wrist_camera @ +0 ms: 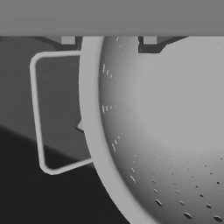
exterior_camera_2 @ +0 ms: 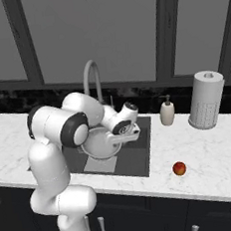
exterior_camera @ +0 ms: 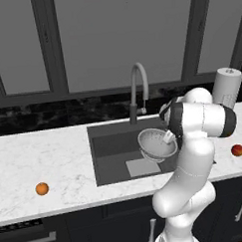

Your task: Put the colander in the sink, put the apple, tangerine in the colander, and turn on the sink faucet and pour water over the colander.

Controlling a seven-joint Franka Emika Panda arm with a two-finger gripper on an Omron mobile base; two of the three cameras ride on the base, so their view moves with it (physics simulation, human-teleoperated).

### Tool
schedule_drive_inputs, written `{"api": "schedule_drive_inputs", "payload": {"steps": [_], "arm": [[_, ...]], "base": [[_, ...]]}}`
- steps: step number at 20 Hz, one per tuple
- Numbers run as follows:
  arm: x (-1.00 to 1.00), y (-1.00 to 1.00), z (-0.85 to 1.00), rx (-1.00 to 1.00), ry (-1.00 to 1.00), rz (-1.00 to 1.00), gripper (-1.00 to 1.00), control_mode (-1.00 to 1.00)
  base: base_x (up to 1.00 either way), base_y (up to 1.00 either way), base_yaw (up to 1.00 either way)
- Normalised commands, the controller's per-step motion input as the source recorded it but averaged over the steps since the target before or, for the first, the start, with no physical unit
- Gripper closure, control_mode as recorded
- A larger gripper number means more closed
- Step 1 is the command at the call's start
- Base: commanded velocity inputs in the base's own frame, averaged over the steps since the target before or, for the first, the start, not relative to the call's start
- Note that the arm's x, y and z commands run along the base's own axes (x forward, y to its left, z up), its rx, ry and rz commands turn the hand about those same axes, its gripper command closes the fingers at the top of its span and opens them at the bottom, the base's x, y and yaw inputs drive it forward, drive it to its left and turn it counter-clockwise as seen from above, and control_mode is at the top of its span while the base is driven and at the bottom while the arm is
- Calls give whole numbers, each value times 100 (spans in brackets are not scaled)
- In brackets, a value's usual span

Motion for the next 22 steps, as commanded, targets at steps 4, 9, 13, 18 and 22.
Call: {"api": "schedule_drive_inputs", "payload": {"steps": [4,9,13,18,22], "arm": [[33,1,-59,0,2,13,100,-100],[23,27,-49,0,0,7,100,-100],[14,39,-45,0,0,3,100,-100],[20,24,-38,-1,9,8,100,-100],[1,-5,-35,0,1,5,100,-100]], "base": [[0,0,0],[0,0,0],[0,0,0],[0,0,0],[0,0,0]]}}
